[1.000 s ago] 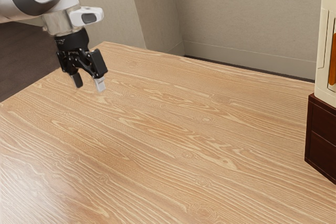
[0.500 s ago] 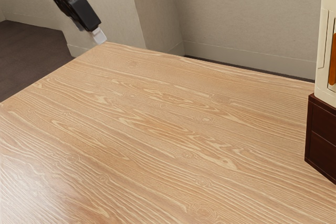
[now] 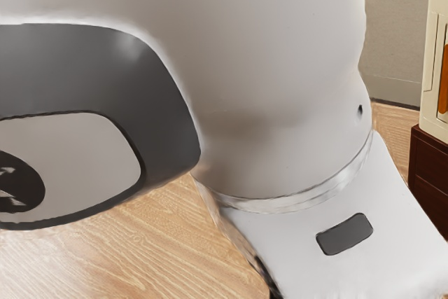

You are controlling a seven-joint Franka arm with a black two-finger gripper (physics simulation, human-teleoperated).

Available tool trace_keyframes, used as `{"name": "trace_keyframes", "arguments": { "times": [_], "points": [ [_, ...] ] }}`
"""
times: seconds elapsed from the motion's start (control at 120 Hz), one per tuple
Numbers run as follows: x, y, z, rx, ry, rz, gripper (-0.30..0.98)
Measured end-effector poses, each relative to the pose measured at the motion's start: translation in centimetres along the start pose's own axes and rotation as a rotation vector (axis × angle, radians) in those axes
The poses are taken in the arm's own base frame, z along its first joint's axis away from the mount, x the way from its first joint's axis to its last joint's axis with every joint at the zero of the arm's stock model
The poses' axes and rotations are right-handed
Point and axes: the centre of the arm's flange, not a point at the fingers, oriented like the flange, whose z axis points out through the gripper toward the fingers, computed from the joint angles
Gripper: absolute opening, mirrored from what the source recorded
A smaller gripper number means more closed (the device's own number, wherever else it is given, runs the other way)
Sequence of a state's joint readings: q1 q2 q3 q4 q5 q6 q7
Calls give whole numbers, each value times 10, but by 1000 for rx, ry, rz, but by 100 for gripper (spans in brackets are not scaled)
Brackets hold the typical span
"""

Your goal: Pull the drawer handle with one arm to open the drawer

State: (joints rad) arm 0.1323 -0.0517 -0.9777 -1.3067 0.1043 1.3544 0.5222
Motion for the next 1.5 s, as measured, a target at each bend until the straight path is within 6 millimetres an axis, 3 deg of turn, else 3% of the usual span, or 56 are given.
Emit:
{"name": "trace_keyframes", "arguments": {
  "times": [0.183, 0.267, 0.367, 0.442, 0.533, 0.667, 0.775, 0.875, 0.975, 1.142, 1.267, 1.375, 1.5],
  "points": [
    [-34, -46, 25, -20, -78, 146, 68],
    [-66, -71, 20, -5, -100, 149, 69],
    [-84, -84, 18, -19, -96, 202, 68],
    [-98, -103, 49, -76, -97, 208, 68],
    [-114, -125, 69, -88, -66, 201, 68],
    [-105, -132, 96, -55, -19, 259, 64],
    [-98, -122, 111, -3, 36, 297, 56],
    [-108, -106, 85, 81, 109, 310, 49],
    [-95, -92, 73, 128, 152, 370, 45],
    [-87, -86, 63, 180, 162, 449, 41],
    [-59, -73, 65, 197, 198, 536, 40],
    [-30, -110, 104, 131, 271, 569, 41],
    [-30, -148, 122, 140, 315, 563, 33]
  ]
}}
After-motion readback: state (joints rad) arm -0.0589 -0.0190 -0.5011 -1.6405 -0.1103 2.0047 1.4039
